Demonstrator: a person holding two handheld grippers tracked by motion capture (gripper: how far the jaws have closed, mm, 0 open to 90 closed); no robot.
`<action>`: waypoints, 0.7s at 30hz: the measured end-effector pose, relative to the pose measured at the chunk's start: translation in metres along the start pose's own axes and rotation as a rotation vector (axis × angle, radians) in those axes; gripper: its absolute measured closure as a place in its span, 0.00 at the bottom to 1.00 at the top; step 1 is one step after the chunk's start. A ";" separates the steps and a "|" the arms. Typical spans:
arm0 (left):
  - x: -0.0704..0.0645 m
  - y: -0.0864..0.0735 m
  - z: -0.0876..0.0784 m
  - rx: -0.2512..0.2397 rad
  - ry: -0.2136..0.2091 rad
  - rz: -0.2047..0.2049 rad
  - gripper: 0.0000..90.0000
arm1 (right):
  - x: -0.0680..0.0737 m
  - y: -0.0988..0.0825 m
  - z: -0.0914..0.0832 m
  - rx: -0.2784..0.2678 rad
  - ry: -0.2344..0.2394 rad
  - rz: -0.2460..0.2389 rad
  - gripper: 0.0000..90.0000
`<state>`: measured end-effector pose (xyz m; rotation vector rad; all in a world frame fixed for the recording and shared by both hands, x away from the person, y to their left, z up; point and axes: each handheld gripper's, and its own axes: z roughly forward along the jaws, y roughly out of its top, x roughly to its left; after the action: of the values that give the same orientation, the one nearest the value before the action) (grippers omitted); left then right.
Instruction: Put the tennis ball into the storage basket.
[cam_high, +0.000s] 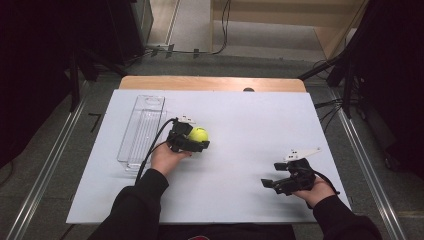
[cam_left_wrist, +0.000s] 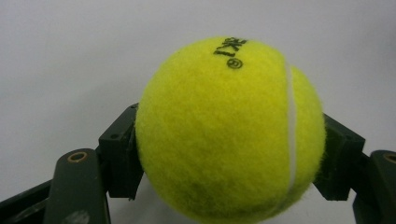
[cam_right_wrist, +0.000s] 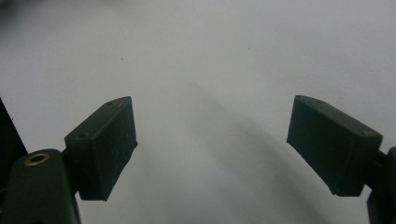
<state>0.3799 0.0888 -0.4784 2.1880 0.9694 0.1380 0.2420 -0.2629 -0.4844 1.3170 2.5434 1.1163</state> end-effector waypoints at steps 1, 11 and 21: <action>-0.001 0.001 -0.001 -0.002 0.000 0.002 0.29 | 0.000 0.000 0.000 0.000 0.000 0.000 0.15; -0.005 0.007 -0.013 -0.020 -0.026 0.002 0.29 | 0.000 0.000 0.000 0.000 0.000 -0.001 0.15; -0.010 0.014 -0.023 0.000 -0.039 -0.001 0.29 | 0.000 0.000 0.000 0.000 -0.001 -0.001 0.15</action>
<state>0.3727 0.0894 -0.4506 2.1821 0.9494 0.0947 0.2421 -0.2631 -0.4845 1.3161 2.5427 1.1156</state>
